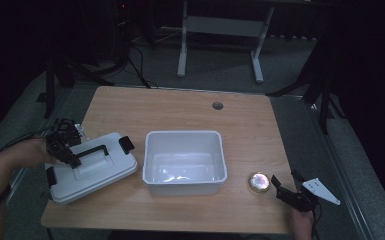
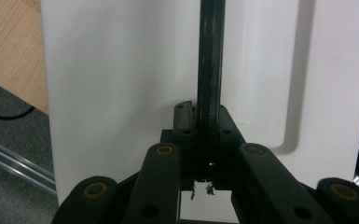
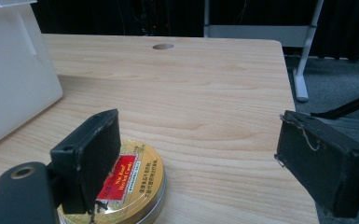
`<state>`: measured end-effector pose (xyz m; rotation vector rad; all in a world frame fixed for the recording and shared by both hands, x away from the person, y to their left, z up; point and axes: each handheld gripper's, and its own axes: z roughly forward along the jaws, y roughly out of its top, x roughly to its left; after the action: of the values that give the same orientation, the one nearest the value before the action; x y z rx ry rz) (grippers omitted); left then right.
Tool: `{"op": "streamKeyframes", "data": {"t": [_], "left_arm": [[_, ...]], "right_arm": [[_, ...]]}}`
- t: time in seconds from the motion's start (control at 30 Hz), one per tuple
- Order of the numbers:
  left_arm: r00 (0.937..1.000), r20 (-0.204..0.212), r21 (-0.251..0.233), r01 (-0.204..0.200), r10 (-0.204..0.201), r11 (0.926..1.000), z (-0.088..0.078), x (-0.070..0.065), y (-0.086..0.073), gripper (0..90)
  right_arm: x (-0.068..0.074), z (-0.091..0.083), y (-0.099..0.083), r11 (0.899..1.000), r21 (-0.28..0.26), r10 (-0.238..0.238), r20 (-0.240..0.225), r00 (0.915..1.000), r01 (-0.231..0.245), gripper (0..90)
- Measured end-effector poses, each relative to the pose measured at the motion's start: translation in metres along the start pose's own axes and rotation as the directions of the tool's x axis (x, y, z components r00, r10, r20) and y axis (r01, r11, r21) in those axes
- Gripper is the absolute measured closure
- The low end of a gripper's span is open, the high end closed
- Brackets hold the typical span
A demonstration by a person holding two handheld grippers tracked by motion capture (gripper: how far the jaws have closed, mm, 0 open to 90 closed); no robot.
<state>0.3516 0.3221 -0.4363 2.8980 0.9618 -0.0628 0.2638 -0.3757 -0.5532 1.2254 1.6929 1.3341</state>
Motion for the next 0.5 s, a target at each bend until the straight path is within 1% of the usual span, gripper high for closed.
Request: {"op": "streamKeyframes", "data": {"t": [0.03, 0.07, 0.13, 0.27, 0.33, 0.37, 0.4, 0.43, 0.5], "left_arm": [[1.0, -0.002, -0.004, 0.004, -0.004, 1.0, 0.003, 0.0, 0.001, 83.1], [1.0, 0.004, -0.001, 0.007, -0.007, 1.0, 0.006, 0.001, 0.002, 83.1], [0.9999, 0.008, -0.006, 0.005, -0.005, 1.0, 0.013, 0.002, 0.004, 83.1], [0.9998, 0.018, 0.008, 0.007, -0.008, 0.9999, 0.026, 0.003, 0.007, 83.1], [0.9997, 0.018, 0.014, 0.014, -0.015, 0.9998, 0.031, 0.004, 0.008, 83.1], [0.9998, 0.02, 0.014, 0.007, -0.007, 0.9999, 0.033, 0.004, 0.008, 83.1], [0.9997, 0.021, 0.008, 0.01, -0.01, 0.9999, 0.034, 0.004, 0.009, 83.1], [0.9994, 0.031, 0.012, 0.011, -0.011, 0.9999, 0.036, 0.004, 0.01, 83.1], [0.9996, 0.029, 0.011, 0.005, -0.005, 0.9999, 0.04, 0.004, 0.011, 83.1]], "right_arm": [[0.0, 0.0, 0.0, 1.0, 0.0, 0.0, 0.0, 1.0, 0.0, 13.2], [0.0, 0.0, 0.0, 1.0, 0.0, -0.001, 0.0, 1.0, 0.001, 13.2], [0.0, 0.0, 0.0, 1.0, 0.0, -0.002, -0.001, 1.0, 0.002, 13.2], [0.0, 0.0, 0.0, 1.0, 0.0, -0.003, -0.002, 1.0, 0.003, 13.2], [0.0, 0.0, 0.0, 1.0, 0.0, -0.002, -0.003, 1.0, 0.002, 13.2], [0.0, 0.0, 0.0, 1.0, 0.0, -0.002, -0.003, 1.0, 0.002, 13.2], [0.0, 0.0, 0.0, 1.0, 0.0, -0.001, -0.004, 1.0, 0.001, 13.2], [0.0, 0.0, 0.0, 1.0, 0.0, 0.0, -0.005, 1.0, 0.0, 13.2], [0.0, 0.0, 0.0, 1.0, 0.001, 0.001, -0.006, 1.0, -0.001, 13.2]]}}
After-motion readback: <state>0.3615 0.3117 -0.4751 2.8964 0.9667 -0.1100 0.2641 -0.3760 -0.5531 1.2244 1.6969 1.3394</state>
